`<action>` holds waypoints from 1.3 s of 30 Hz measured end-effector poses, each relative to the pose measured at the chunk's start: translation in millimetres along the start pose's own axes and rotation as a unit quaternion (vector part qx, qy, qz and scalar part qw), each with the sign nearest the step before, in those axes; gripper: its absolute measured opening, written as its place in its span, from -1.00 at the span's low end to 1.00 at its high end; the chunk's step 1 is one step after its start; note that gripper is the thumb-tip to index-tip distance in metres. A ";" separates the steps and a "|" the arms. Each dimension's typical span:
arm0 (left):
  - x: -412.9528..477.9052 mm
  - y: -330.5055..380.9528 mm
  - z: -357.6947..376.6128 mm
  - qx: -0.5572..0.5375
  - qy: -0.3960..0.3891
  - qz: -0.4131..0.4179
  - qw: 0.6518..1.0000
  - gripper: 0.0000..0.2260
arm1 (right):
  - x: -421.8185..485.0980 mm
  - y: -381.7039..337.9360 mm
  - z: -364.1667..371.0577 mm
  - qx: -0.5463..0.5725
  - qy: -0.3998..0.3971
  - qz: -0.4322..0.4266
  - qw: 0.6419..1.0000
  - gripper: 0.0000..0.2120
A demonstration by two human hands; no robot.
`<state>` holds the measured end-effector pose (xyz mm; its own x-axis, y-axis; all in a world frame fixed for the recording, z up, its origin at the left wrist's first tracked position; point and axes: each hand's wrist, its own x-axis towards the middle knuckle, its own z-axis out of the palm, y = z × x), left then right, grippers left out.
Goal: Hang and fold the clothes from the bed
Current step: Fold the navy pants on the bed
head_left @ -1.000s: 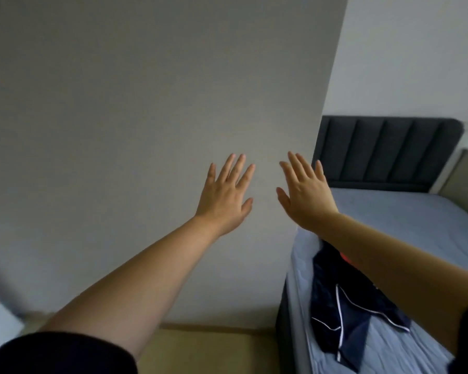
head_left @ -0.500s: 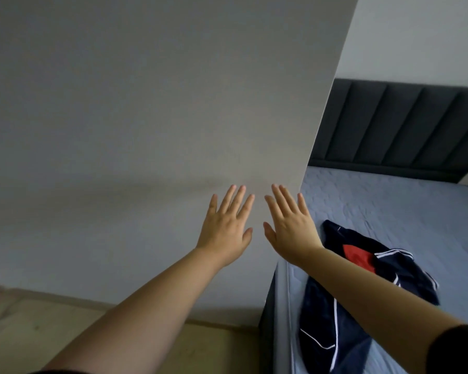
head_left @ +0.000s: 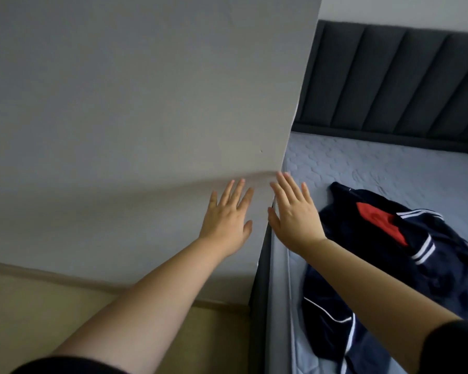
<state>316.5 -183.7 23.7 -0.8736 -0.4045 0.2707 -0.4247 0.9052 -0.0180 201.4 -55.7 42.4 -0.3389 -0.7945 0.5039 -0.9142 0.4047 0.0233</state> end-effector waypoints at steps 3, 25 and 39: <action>-17.3 43.6 24.2 -0.005 -0.022 -0.014 1.000 -0.36 | -44.5 25.3 11.7 0.030 0.007 0.036 0.999 -0.50; -150.6 237.0 178.6 -0.340 -0.250 -0.118 0.899 -0.36 | -316.9 134.5 120.2 0.163 -0.400 0.258 0.864 0.03; -136.5 219.7 203.7 -0.578 -0.247 -0.320 0.709 -0.47 | -318.0 107.8 118.8 0.266 -0.412 0.190 0.851 -0.75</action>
<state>294.0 43.8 -213.3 -0.6877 -0.5187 -0.5080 -0.5425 -0.0978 0.8343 184.3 186.8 -217.9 -0.4721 -0.7890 -0.3931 -0.6009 0.6143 -0.5114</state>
